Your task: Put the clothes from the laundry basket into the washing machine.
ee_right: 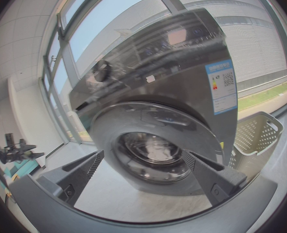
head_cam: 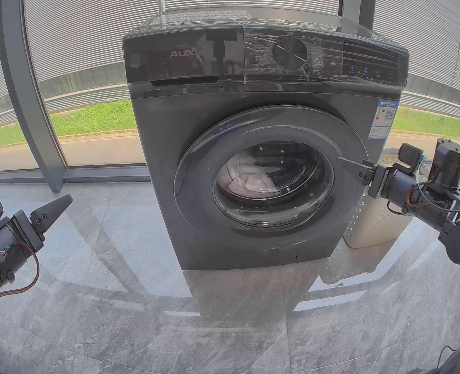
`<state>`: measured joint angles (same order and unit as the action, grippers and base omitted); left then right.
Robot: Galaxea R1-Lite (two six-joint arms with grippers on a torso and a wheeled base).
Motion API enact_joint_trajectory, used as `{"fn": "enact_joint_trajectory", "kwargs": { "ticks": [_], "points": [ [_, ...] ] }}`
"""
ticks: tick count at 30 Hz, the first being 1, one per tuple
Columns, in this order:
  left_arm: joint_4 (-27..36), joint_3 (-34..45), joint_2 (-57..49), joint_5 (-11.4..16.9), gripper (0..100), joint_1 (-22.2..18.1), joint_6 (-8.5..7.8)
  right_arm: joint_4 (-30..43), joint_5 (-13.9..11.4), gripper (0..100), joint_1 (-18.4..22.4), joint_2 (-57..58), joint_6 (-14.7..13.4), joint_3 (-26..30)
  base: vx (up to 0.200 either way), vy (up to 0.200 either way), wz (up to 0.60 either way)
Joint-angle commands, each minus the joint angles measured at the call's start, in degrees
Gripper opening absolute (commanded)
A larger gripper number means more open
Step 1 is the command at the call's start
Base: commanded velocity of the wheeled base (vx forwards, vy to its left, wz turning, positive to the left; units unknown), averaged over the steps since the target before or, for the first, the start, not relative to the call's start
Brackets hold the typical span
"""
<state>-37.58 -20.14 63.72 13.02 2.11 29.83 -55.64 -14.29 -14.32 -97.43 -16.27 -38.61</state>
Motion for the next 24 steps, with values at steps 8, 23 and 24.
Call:
{"fn": "enact_joint_trajectory", "kwargs": {
  "ticks": [8, 23, 24],
  "points": [
    [-0.30, 4.41, -7.47, 0.78, 100, -2.90, -7.24, -0.08, -16.91, 100, -1.41, 29.22, 4.67, 20.77, 0.000, 0.000, 0.00],
    [0.67, 19.70, -36.21, 10.89, 100, -11.07, -17.35, 0.18, -25.44, 100, 6.06, 51.55, 16.01, 38.61, 0.000, 0.000, 0.00],
    [1.20, 20.14, -38.50, 11.68, 100, -10.90, -17.44, 0.79, -26.05, 100, 7.47, 52.87, 16.80, 38.61, 0.000, 0.000, 0.00]
  ]
}}
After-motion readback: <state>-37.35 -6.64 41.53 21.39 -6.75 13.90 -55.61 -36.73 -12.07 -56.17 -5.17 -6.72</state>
